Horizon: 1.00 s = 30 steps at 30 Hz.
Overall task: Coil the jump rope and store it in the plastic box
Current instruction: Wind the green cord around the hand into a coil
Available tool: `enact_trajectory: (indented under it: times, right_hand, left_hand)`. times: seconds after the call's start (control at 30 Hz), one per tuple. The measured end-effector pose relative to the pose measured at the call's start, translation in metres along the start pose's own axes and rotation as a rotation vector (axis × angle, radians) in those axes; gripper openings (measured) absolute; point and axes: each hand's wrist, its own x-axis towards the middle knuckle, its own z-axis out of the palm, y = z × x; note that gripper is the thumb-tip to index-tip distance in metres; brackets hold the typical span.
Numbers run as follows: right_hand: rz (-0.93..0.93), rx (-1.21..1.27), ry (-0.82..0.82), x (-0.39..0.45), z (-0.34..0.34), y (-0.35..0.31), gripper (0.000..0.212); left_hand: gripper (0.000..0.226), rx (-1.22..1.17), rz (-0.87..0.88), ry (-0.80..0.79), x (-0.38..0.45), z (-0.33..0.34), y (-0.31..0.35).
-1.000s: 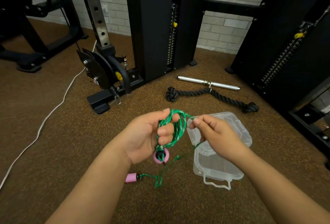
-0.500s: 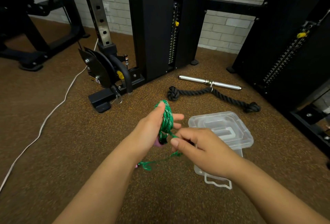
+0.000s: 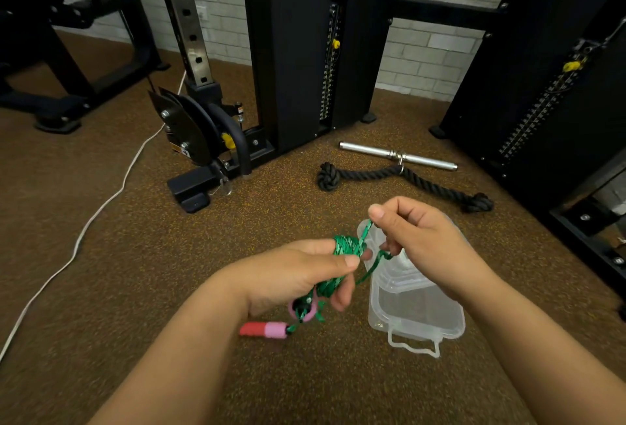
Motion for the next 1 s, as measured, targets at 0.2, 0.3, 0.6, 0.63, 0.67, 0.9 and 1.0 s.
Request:
enact_trajectory:
  times: [0.2, 0.3, 0.6, 0.63, 0.67, 0.9, 1.0]
  right_hand:
    - [0.080, 0.104, -0.052, 0.001, -0.006, 0.008, 0.030]
    - [0.095, 0.167, -0.158, 0.001, -0.008, 0.010, 0.026]
    - [0.195, 0.311, -0.169, 0.001, -0.012, 0.019, 0.034]
    - [0.217, 0.360, -0.175, 0.001, -0.014, 0.021, 0.030]
    - [0.238, 0.392, -0.191, 0.001, -0.016, 0.022, 0.026]
    - [0.253, 0.133, -0.194, 0.001, -0.015, 0.026, 0.018]
    - [0.169, -0.229, 0.025, 0.005, -0.014, 0.032, 0.016]
  left_hand:
    - [0.034, -0.221, 0.087, 0.100, 0.000, -0.006, 0.004]
    - [0.028, -0.320, 0.150, 0.220, -0.001, -0.010, 0.006]
    - [0.025, -0.677, 0.276, 0.515, 0.002, -0.019, 0.008]
    - [0.026, -0.720, 0.280, 0.553, 0.003, -0.020, 0.008]
    - [0.026, -0.755, 0.285, 0.588, 0.003, -0.021, 0.007]
    - [0.027, -0.857, 0.293, 0.739, 0.004, -0.025, 0.007]
    - [0.027, -0.838, 0.270, 0.719, 0.006, -0.020, 0.007]
